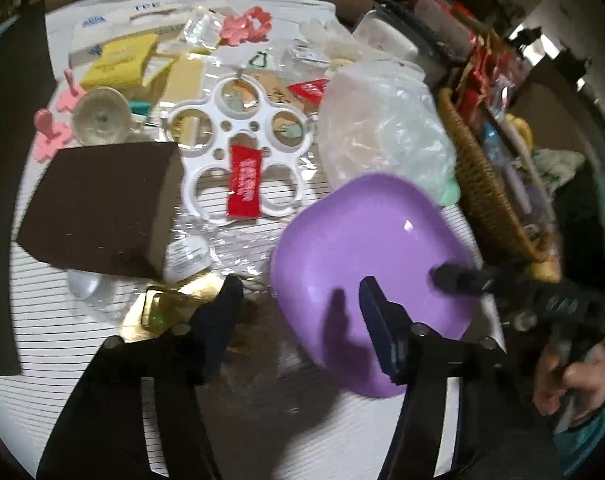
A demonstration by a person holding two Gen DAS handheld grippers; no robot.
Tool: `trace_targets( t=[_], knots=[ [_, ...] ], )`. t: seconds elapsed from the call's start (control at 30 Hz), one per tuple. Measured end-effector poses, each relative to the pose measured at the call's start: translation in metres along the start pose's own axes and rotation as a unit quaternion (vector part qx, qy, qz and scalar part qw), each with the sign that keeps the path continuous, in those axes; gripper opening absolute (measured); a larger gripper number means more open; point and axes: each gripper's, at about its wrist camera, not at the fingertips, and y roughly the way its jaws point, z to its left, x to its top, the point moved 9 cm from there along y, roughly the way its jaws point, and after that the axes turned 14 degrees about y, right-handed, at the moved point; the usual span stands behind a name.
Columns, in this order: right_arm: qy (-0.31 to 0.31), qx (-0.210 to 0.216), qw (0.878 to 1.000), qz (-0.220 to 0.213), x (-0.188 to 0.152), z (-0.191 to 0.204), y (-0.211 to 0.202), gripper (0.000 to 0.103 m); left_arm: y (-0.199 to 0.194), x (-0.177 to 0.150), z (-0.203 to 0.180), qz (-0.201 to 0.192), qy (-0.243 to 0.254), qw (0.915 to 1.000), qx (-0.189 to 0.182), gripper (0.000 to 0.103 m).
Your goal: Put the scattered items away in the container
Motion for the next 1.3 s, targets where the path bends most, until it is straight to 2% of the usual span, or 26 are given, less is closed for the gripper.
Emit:
trace_targets(
  t=[0.13, 0.23, 0.37, 0.43, 0.53, 0.57, 0.63, 0.7, 0.77, 0.87, 0.93, 1.0, 1.03, 1.1, 1.13, 1.2, 1.3],
  knots=[
    [0.02, 0.007, 0.999, 0.026, -0.016, -0.009, 0.011, 0.012, 0.003, 0.001, 0.002, 0.002, -0.003, 1.0, -0.006, 0.038],
    [0.047, 0.03, 0.998, 0.035, -0.026, -0.014, 0.011, 0.012, -0.001, 0.005, 0.001, -0.006, -0.016, 0.9993, -0.032, 0.038],
    [0.102, 0.084, 0.99, 0.042, -0.033, -0.019, 0.002, 0.012, -0.019, 0.015, -0.009, -0.028, 0.006, 0.9982, -0.053, 0.038],
    [0.113, 0.093, 0.989, 0.033, -0.035, -0.021, -0.007, 0.012, -0.034, 0.017, -0.004, -0.036, 0.002, 0.9982, -0.048, 0.038],
    [0.117, 0.093, 0.989, 0.022, -0.037, -0.024, -0.021, 0.012, -0.069, 0.014, 0.009, -0.06, -0.013, 0.9973, -0.041, 0.045],
    [0.121, 0.096, 0.988, 0.022, -0.039, -0.025, -0.023, 0.012, -0.079, 0.007, 0.016, -0.064, -0.02, 0.9973, -0.031, 0.055],
    [0.117, 0.089, 0.989, 0.029, -0.046, -0.026, -0.024, 0.012, -0.088, -0.011, 0.026, -0.052, -0.044, 0.9976, -0.012, 0.063],
    [0.106, 0.079, 0.99, 0.041, -0.059, -0.024, -0.022, 0.012, -0.094, -0.034, 0.021, -0.044, -0.056, 0.9974, -0.011, 0.063],
    [0.098, 0.078, 0.991, 0.056, -0.072, -0.02, -0.017, 0.012, -0.093, -0.061, 0.011, -0.024, -0.054, 0.9981, 0.013, 0.063],
    [0.088, 0.075, 0.99, 0.078, -0.096, -0.013, -0.007, 0.014, -0.077, -0.103, -0.002, 0.016, -0.072, 0.9971, 0.018, 0.063],
    [0.086, 0.074, 0.989, 0.094, -0.113, -0.011, 0.001, 0.015, -0.065, -0.126, -0.003, 0.039, -0.085, 0.9949, 0.037, 0.062],
    [0.079, 0.06, 0.989, 0.112, -0.129, -0.01, 0.009, 0.016, -0.059, -0.139, -0.001, 0.048, -0.101, 0.9925, 0.05, 0.062],
    [0.061, 0.041, 0.991, 0.115, -0.136, -0.011, 0.012, 0.02, -0.056, -0.143, 0.001, 0.047, -0.106, 0.9919, 0.05, 0.062],
    [0.011, -0.012, 0.996, 0.093, -0.138, -0.014, 0.008, 0.029, -0.055, -0.145, 0.001, 0.041, -0.106, 0.9922, 0.051, 0.061],
    [-0.001, -0.029, 0.997, 0.078, -0.134, -0.016, 0.003, 0.041, -0.055, -0.143, 0.002, 0.038, -0.101, 0.9925, 0.056, 0.061],
    [-0.008, -0.05, 0.998, 0.043, -0.121, -0.02, -0.009, 0.057, -0.053, -0.138, 0.002, 0.039, -0.092, 0.9928, 0.066, 0.061],
    [-0.01, -0.055, 0.998, 0.018, -0.104, -0.02, -0.019, 0.059, -0.051, -0.126, -0.001, 0.037, -0.07, 0.9934, 0.083, 0.061]
  ],
)
